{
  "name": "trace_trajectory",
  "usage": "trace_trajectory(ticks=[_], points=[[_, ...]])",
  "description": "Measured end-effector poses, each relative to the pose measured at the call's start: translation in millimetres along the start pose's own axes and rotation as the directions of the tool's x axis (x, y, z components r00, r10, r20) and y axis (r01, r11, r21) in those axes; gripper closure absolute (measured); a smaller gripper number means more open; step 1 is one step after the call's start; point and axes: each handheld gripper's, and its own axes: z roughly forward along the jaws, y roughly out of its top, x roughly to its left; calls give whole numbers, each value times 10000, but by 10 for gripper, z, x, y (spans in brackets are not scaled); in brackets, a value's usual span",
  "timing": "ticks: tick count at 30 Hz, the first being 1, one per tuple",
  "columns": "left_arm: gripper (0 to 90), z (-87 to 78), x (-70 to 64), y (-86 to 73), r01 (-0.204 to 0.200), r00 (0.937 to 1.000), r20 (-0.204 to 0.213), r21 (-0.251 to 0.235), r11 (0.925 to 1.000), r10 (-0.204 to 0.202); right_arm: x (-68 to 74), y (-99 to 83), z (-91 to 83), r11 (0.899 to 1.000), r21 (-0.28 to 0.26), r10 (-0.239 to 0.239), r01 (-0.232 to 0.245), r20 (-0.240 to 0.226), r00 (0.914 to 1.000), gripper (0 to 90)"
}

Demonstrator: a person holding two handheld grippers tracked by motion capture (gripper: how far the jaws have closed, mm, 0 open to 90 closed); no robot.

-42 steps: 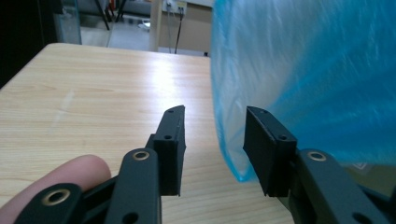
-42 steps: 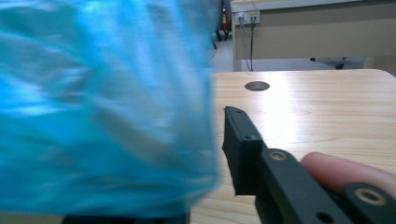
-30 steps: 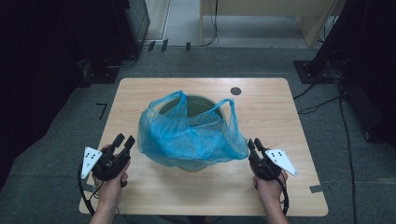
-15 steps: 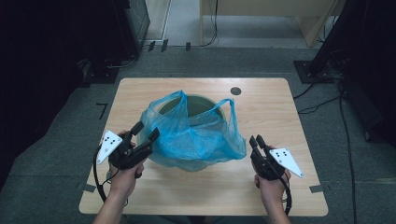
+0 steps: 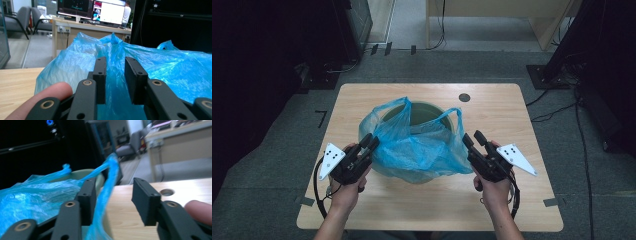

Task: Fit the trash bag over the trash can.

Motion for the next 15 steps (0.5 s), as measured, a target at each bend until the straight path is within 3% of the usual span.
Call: trace_trajectory(ticks=[3,4,5,10,15], points=[[741,-14,12,-9,-8,10000,12,-87,10000,8,25,-13,101,9969,650,484,-452,-487,9976,515],[760,-23,26,-14,-9,10000,82,-91,10000,10,29,-35,136,9934,952,713,-644,-712,9949,564],[784,-29,36,-18,10,9999,132,-121,9999,-9,32,-60,156,9911,1145,750,-677,-602,9954,629],[813,-73,71,-21,112,9993,373,-281,9995,-101,66,-135,203,9868,1612,-172,159,70,9998,900],[849,-185,136,-15,139,9994,332,-666,9977,-117,119,-138,206,9823,1472,-1278,1159,740,9890,900]])
